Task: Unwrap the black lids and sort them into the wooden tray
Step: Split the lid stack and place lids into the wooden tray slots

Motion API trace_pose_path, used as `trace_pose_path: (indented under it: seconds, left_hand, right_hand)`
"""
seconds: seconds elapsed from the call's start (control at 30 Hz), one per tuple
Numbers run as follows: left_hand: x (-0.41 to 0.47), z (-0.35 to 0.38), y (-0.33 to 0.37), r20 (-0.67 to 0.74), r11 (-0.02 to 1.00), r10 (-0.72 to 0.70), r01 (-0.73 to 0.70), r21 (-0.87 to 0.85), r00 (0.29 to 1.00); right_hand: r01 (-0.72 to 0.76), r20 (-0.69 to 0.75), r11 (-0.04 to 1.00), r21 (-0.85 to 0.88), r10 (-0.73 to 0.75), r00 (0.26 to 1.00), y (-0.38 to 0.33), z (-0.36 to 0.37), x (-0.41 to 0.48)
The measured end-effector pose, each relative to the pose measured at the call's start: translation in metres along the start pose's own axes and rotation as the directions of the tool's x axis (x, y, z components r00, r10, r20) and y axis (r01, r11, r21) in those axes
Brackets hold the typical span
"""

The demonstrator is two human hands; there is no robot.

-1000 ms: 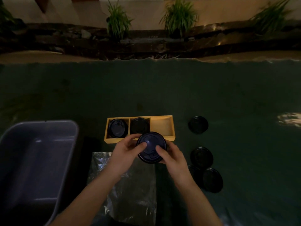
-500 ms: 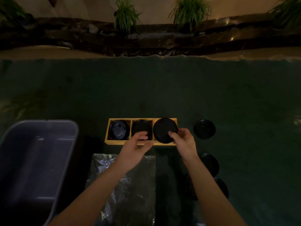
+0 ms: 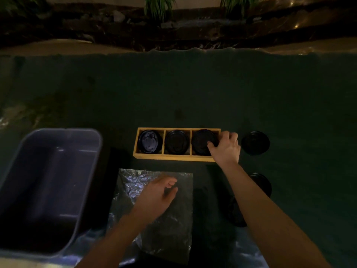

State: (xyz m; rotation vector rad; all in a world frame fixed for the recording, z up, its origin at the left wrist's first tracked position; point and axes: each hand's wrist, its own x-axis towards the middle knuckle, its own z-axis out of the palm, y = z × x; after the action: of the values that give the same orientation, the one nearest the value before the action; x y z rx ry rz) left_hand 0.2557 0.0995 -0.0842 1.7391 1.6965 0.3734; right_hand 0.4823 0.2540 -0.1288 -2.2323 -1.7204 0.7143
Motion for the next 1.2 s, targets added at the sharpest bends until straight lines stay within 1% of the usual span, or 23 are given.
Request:
trace_pose_path:
  seconds: [0.07,0.13,0.23,0.3,0.4,0.57,0.63,0.7,0.8,0.9,1.03,1.2]
  left_hand:
    - [-0.003,0.006,0.002,0.036,1.0,0.016,-0.016,0.012,0.999]
    - [-0.003,0.013,0.006,0.085,0.999,0.027,-0.029,0.019,0.996]
    - [0.0,0.025,0.013,0.148,1.0,0.008,-0.005,-0.017,0.989]
    - [0.004,0.037,0.022,0.201,0.998,-0.017,0.03,-0.06,0.979]
    - [0.01,0.053,0.029,0.221,0.998,-0.003,0.018,-0.066,0.975]
    - [0.023,0.086,0.049,0.272,0.993,0.117,-0.12,-0.005,0.955]
    - [0.029,0.099,0.058,0.299,0.99,0.14,-0.144,-0.006,0.944]
    - [0.036,0.113,0.068,0.314,0.988,0.134,-0.149,0.026,0.94]
    - [0.048,0.135,0.079,0.315,0.98,0.132,-0.172,0.102,0.94]
    - [0.057,0.151,0.088,0.333,0.969,0.115,-0.179,0.169,0.936]
    - [0.061,0.166,0.094,0.357,0.957,0.055,-0.151,0.247,0.933]
    - [0.064,0.172,0.094,0.327,0.961,0.007,-0.097,0.26,0.945]
  right_hand:
    - [-0.017,-0.027,0.994,0.113,0.02,0.999,0.004,-0.003,-0.008]
    - [-0.051,-0.044,0.958,0.281,0.066,0.997,0.013,-0.012,-0.02]
    - [-0.12,-0.049,0.836,0.535,0.173,0.984,0.039,-0.026,-0.056]
    - [-0.206,-0.021,0.76,0.616,0.278,0.96,0.064,-0.031,-0.092]
    - [-0.308,-0.006,0.725,0.616,0.396,0.918,0.098,-0.025,-0.145]
    - [-0.392,-0.091,0.669,0.631,0.566,0.819,0.149,-0.02,-0.213]
    - [-0.419,-0.118,0.652,0.631,0.615,0.78,0.163,-0.02,-0.229]
    - [-0.43,-0.153,0.661,0.614,0.635,0.757,0.175,-0.019,-0.24]
    - [-0.433,-0.209,0.725,0.536,0.611,0.764,0.188,-0.017,-0.248]
    - [-0.441,-0.211,0.754,0.487,0.591,0.778,0.197,-0.013,-0.246]
    - [-0.467,-0.159,0.741,0.483,0.598,0.785,0.203,-0.011,-0.237]
    - [-0.472,-0.107,0.735,0.487,0.587,0.803,0.205,-0.008,-0.22]
